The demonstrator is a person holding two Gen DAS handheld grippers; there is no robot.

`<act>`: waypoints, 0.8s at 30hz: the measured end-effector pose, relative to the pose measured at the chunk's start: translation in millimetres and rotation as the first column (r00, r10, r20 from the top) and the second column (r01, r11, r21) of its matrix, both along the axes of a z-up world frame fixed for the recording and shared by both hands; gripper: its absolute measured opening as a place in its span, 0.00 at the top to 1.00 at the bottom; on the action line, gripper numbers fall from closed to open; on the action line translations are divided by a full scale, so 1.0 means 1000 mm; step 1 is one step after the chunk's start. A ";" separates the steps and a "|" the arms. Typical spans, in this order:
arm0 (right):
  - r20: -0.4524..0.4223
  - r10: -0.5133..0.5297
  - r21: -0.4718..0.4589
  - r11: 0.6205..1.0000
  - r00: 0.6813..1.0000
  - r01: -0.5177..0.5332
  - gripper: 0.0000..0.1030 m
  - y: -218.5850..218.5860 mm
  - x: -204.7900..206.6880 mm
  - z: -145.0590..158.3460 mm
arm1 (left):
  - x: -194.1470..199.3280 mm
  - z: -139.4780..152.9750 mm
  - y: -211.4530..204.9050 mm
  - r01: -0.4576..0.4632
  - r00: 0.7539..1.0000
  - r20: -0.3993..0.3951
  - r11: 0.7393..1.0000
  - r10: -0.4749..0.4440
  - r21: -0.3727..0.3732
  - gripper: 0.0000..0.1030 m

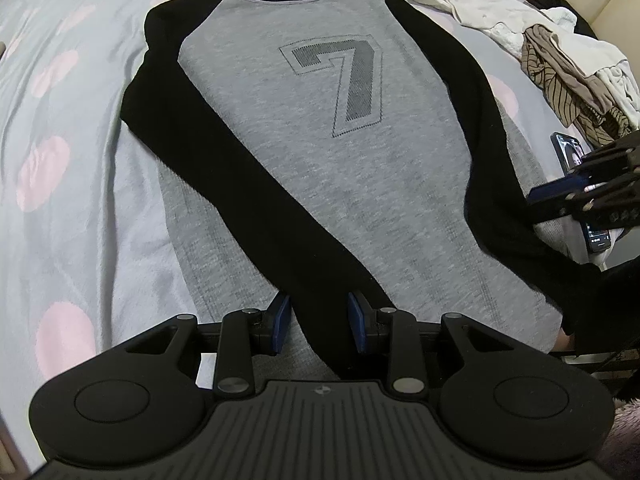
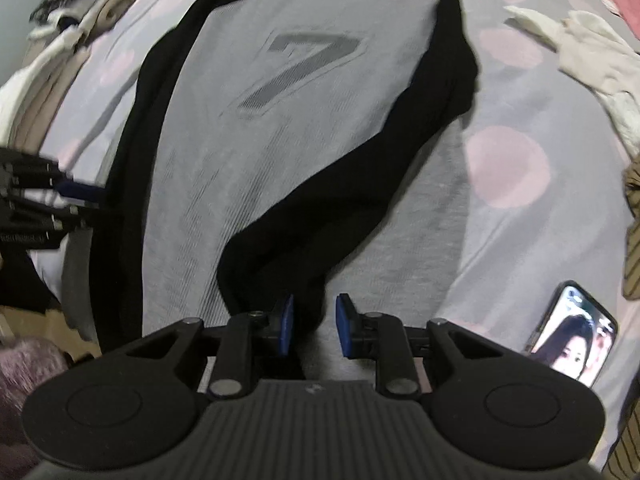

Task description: Fold clothes

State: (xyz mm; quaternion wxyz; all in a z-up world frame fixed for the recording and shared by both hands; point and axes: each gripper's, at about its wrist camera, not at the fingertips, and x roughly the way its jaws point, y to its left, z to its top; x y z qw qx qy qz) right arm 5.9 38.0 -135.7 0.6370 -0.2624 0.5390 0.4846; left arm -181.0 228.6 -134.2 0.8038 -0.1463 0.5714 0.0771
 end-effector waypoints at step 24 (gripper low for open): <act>0.414 -0.414 0.023 0.895 0.811 0.445 0.97 -0.081 0.169 0.116 | 0.001 0.001 0.000 -0.004 1.000 -0.006 1.000 0.004 -0.002 0.73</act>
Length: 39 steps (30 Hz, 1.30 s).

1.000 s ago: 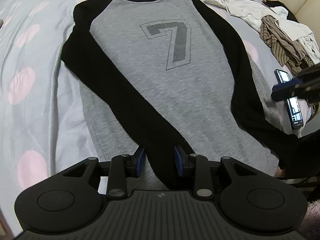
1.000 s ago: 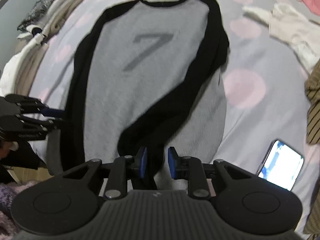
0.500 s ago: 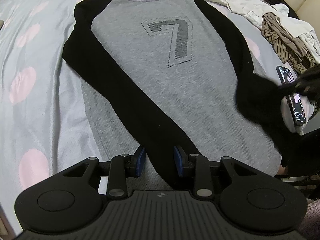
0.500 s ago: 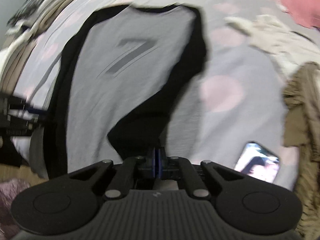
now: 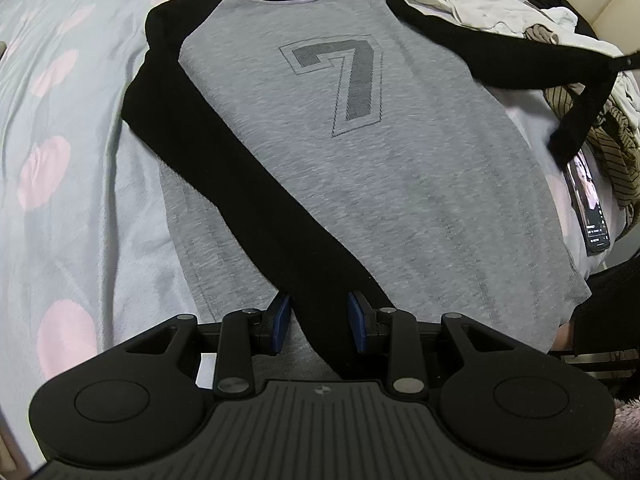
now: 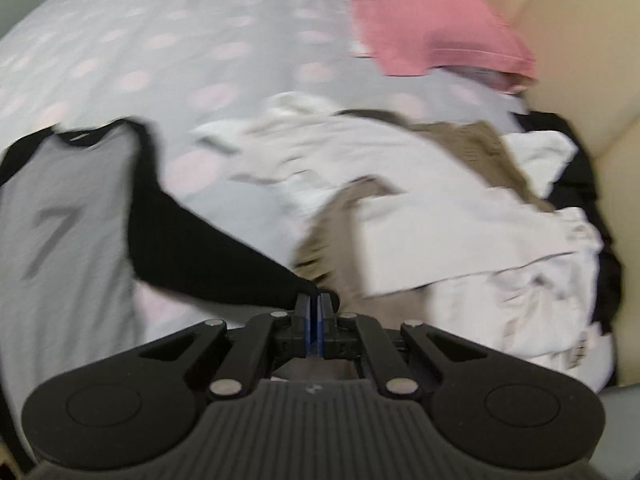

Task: Fold clothes
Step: 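Grasp the black sleeve with the right gripper and lift it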

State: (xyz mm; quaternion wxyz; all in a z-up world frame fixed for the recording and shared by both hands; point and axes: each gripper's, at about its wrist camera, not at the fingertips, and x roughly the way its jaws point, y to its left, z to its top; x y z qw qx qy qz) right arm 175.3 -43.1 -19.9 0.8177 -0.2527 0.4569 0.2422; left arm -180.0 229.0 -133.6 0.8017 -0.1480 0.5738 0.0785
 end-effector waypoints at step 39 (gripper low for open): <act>-0.331 -0.247 0.063 0.957 0.911 0.283 0.70 -0.024 0.014 -0.127 | 0.008 -0.009 0.002 0.041 0.999 -0.023 0.999 -0.040 0.022 0.64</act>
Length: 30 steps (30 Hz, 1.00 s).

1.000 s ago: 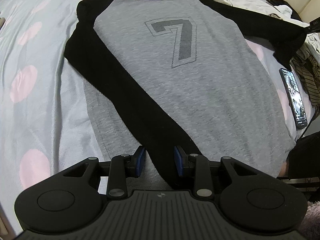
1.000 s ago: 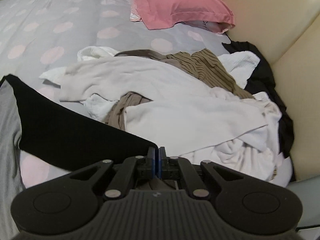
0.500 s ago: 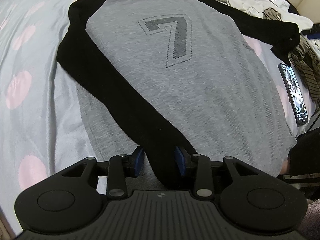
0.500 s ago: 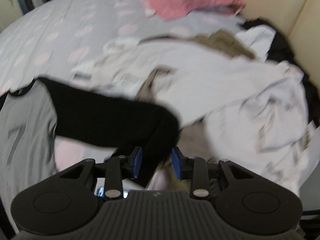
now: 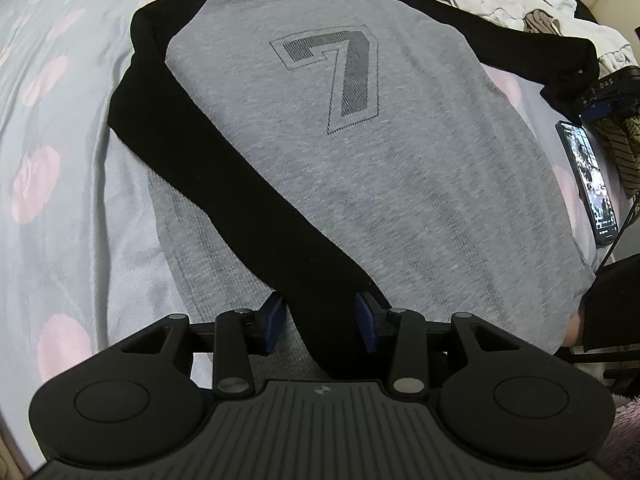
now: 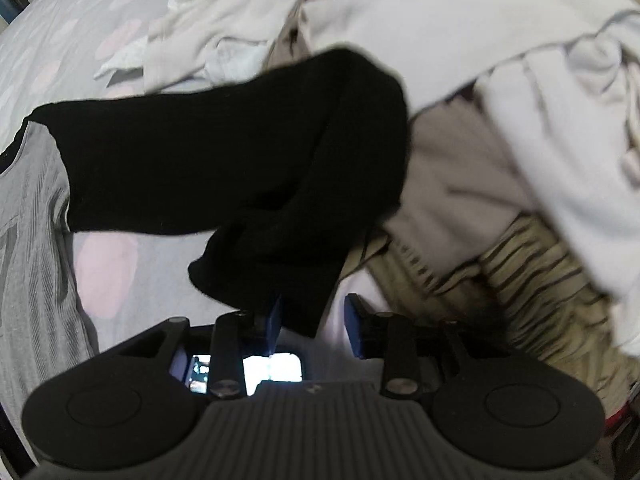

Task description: Fold clothes

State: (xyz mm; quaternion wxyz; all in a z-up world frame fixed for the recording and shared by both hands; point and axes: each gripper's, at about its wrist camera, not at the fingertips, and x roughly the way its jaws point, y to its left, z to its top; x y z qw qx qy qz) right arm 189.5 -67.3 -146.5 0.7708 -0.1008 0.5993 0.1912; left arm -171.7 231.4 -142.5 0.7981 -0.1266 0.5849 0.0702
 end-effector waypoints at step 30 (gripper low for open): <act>0.392 -0.072 -0.016 0.996 0.917 0.085 0.94 -0.077 0.041 0.222 | 0.000 0.004 0.001 -0.007 1.000 0.000 1.000 0.007 0.011 0.64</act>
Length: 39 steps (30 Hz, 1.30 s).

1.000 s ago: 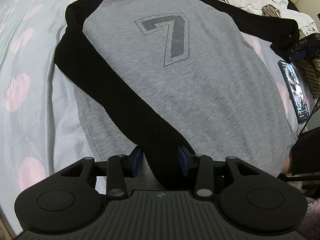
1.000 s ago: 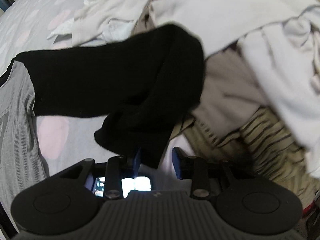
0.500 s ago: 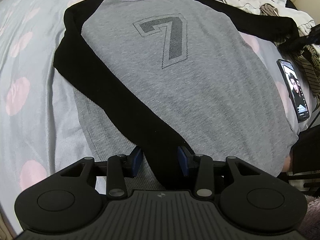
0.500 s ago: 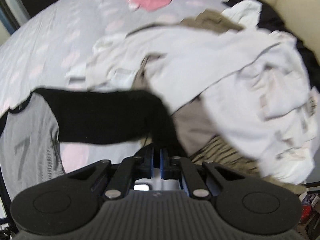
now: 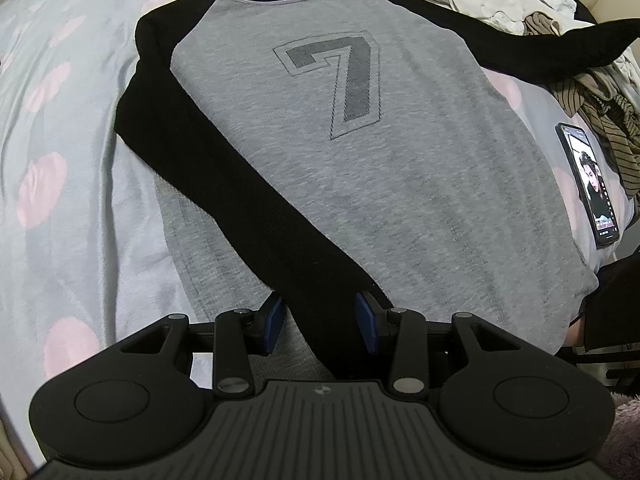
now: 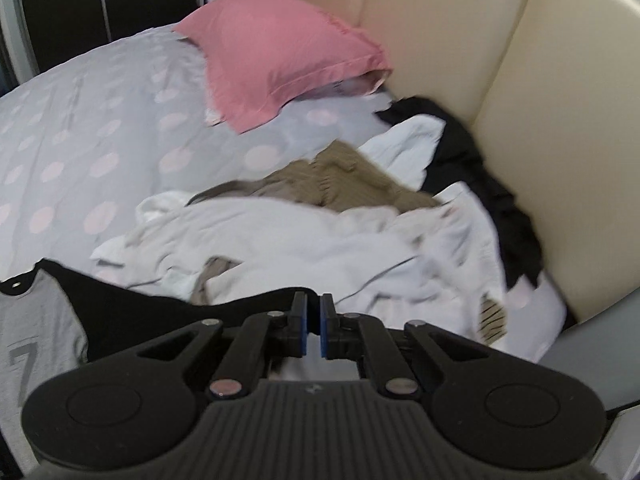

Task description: Fold clothes

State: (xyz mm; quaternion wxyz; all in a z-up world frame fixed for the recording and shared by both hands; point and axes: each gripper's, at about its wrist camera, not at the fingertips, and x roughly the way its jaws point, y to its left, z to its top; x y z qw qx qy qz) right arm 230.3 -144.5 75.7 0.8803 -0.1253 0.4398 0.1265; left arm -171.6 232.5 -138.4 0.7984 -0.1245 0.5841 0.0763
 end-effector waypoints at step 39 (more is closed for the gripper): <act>0.030 0.100 0.084 0.991 0.995 -0.102 0.63 0.047 -0.041 -0.097 | -0.001 0.006 -0.015 0.008 1.000 0.029 0.999 -0.006 -0.039 0.54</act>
